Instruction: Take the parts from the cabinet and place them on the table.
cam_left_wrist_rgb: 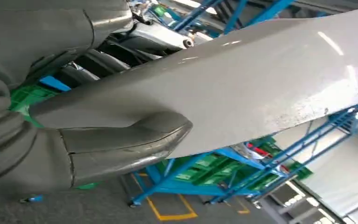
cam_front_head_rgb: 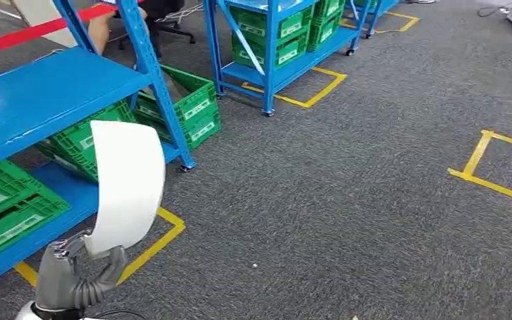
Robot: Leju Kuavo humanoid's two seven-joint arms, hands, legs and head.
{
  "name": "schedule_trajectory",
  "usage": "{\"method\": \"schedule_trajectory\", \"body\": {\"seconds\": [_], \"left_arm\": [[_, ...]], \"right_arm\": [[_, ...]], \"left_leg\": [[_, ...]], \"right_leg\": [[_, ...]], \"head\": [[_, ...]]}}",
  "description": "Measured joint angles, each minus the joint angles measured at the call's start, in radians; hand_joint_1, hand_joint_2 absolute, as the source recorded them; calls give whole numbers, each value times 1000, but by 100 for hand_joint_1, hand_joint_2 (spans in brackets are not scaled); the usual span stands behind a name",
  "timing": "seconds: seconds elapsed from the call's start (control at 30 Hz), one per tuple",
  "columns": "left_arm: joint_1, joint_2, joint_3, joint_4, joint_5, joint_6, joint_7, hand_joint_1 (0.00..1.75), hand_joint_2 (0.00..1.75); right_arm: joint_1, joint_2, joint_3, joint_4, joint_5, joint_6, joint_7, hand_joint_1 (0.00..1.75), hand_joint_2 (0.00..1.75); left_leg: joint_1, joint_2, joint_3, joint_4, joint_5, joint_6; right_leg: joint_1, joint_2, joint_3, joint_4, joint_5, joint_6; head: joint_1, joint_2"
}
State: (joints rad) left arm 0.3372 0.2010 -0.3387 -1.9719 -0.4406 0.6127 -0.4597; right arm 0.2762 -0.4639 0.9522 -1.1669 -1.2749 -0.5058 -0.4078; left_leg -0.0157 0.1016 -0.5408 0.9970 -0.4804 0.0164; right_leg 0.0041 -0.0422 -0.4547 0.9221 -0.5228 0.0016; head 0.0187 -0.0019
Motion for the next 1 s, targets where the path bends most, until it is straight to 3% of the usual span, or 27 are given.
{"method": "schedule_trajectory", "body": {"seconds": [0.03, 0.07, 0.13, 0.17, 0.2, 0.23, 0.27, 0.3, 0.33, 0.37, 0.4, 0.43, 0.47, 0.5, 0.53, 0.6, 0.63, 0.67, 0.7, 0.77, 0.8, 0.83, 0.87, 0.9, 0.93, 1.0], "left_arm": [[0, 0, 0, 0, -3, -2, 1, 175, 175], [1, -1, 0, 1, -5, -3, 1, 175, 175], [1, -2, -2, 6, -8, -6, 1, 175, 175], [1, -2, -2, 8, -8, -5, 0, 175, 175], [1, -2, -3, 10, -7, -5, -2, 175, 175], [1, -2, -4, 11, -5, -5, -5, 175, 175], [1, -2, -4, 11, -2, -5, -8, 175, 175], [1, -2, -4, 11, -2, -5, -10, 175, 175], [0, -2, -4, 12, -2, -4, -13, 175, 175], [5, -2, -5, 13, -2, -3, -15, 175, 175], [6, -2, -5, 13, -1, -3, -14, 175, 175], [1, -2, -5, 13, -2, -3, -14, 175, 175], [-1, -2, -6, 13, -2, -3, -14, 175, 175], [0, -1, -6, 13, -2, -3, -14, 175, 175], [0, -1, -5, 13, -2, -3, -14, 175, 175], [0, -2, -6, 13, -2, -3, -14, 175, 175], [1, -1, -7, 13, -2, -4, -14, 175, 175], [1, -1, -6, 14, -2, -3, -14, 175, 175], [1, -1, -7, 14, -2, -3, -14, 175, 175], [1, -1, -9, 14, -3, -3, -14, 175, 175], [0, -1, -10, 14, -5, -3, -14, 175, 175], [-1, -1, -11, 14, -10, -2, -14, 175, 175], [-1, -1, -11, 14, -10, -2, -14, 175, 175], [-2, -1, -12, 14, -10, -2, -16, 175, 175], [-4, 0, -14, 15, -11, -3, -18, 175, 175], [-13, 2, -20, 14, -21, -4, -18, 175, 175]], "right_arm": [[0, -1, 3, -4, -6, -1, -3, 0, 0], [-2, -3, 4, -6, -10, -3, -7, 0, 0], [-3, -3, 10, -13, -19, -8, -15, 0, 0], [-3, -5, 13, -16, -23, -10, -18, 0, 0], [0, -6, 16, -16, -27, -12, -21, 0, 0], [2, -7, 21, -20, -31, -14, -25, 0, 0], [3, -8, 23, -25, -35, -16, -28, 0, 0], [4, -9, 23, -30, -39, -19, -31, 0, 0], [5, -11, 26, -33, -42, -22, -33, 0, 0], [2, -13, 29, -36, -46, -23, -34, 0, 0], [2, -16, 30, -40, -50, -26, -37, 0, 0], [4, -19, 32, -44, -53, -27, -41, 0, 0], [4, -21, 35, -47, -58, -29, -42, 0, 0], [6, -28, 37, -48, -60, -31, -44, 0, 0], [9, -28, 39, -53, -59, -31, -45, 0, 0], [1, -32, 42, -55, -60, -31, -45, 0, 0], [1, -32, 43, -55, -60, -31, -45, 0, 0], [2, -32, 44, -56, -61, -31, -46, 0, 0], [5, -32, 47, -57, -65, -31, -49, 0, 0], [7, -33, 53, -57, -74, -31, -53, 0, 0], [7, -36, 55, -58, -78, -32, -58, 0, 0], [5, -39, 58, -61, -83, -33, -62, 0, 0], [-4, -40, 68, -62, -92, -33, -66, 0, 0], [-8, -44, 73, -65, -97, -34, -70, 0, 0], [-9, -46, 76, -67, -102, -34, -75, 0, 0], [-11, -48, 92, -69, -117, -34, -81, 0, 0]], "left_leg": [[3, -58, -15, 36, -35, -7], [8, -84, -41, 108, -85, -11], [13, -94, -95, 266, -163, -18], [14, -94, -104, 304, -170, -20], [16, -94, -91, 294, -149, -22], [19, -94, -59, 241, -108, -24], [23, -99, -17, 157, -60, -25], [28, -122, 27, 65, -18, -26], [31, -165, 55, 30, -24, -26], [31, -170, 52, 27, -21, -20], [27, -160, 54, 15, -38, -17], [26, -148, 60, -12, -63, -3], [26, -139, 64, -10, -61, 4], [32, -130, 78, -18, -62, 11], [30, -119, 90, -22, -66, 17], [28, -99, 100, -22, -77, 25], [27, -87, 106, -22, -85, 26], [27, -78, 113, -22, -94, 26], [27, -69, 127, -22, -105, 25], [27, -51, 160, -22, -130, 23], [27, -39, 182, -23, -146, 19], [27, -28, 193, -27, -161, 16], [22, -18, 202, -24, -165, 11], [17, -12, 195, -26, -170, 1], [13, 0, 206, -29, -173, -5], [13, 1, 205, -4, -153, -19]], "right_leg": [[-1, 9, -6, 0, 4, -6], [-2, 18, -12, 1, 6, -10], [-1, 41, -19, 2, 11, -11], [-1, 52, -20, 3, 12, -10], [-2, 64, -20, 5, 12, -9], [-3, 76, -19, 8, 12, -8], [-5, 89, -5, 14, 9, -4], [-6, 102, -8, 19, 5, 2], [-5, 111, -24, 26, 1, 7], [-5, 126, -30, 36, -1, 11], [-7, 135, -28, 41, -4, 19], [-6, 141, -33, 56, 0, 27], [-7, 142, -39, 59, 1, 31], [-7, 135, -53, 69, -5, 34], [-4, 93, -67, 105, -16, 41], [-6, 56, -165, 257, -66, 47], [-7, 51, -225, 338, -88, 51], [-7, 50, -270, 388, -90, 54], [-8, 49, -288, 385, -63, 55], [-7, 41, -263, 274, 33, 47], [-5, 23, -234, 179, 91, 41], [5, -16, -219, 141, 113, 35], [19, -37, -236, 136, 93, 30], [19, -30, -226, 138, 92, 8], [19, -17, -229, 137, 89, 5], [12, 6, -209, 126, 84, -2]], "head": [[-2, 0], [-3, 0], [-2, 0], [-3, 0], [-3, 0], [-2, 0], [-3, 0], [-3, 0], [-4, 0], [-3, 0], [-5, 0], [-8, 0], [-5, 0], [-9, 0], [1, 0], [8, 0], [7, 0], [7, 0], [8, 0], [8, 0], [8, 0], [7, 0], [8, 0], [9, 0], [6, 0], [7, 0]]}}
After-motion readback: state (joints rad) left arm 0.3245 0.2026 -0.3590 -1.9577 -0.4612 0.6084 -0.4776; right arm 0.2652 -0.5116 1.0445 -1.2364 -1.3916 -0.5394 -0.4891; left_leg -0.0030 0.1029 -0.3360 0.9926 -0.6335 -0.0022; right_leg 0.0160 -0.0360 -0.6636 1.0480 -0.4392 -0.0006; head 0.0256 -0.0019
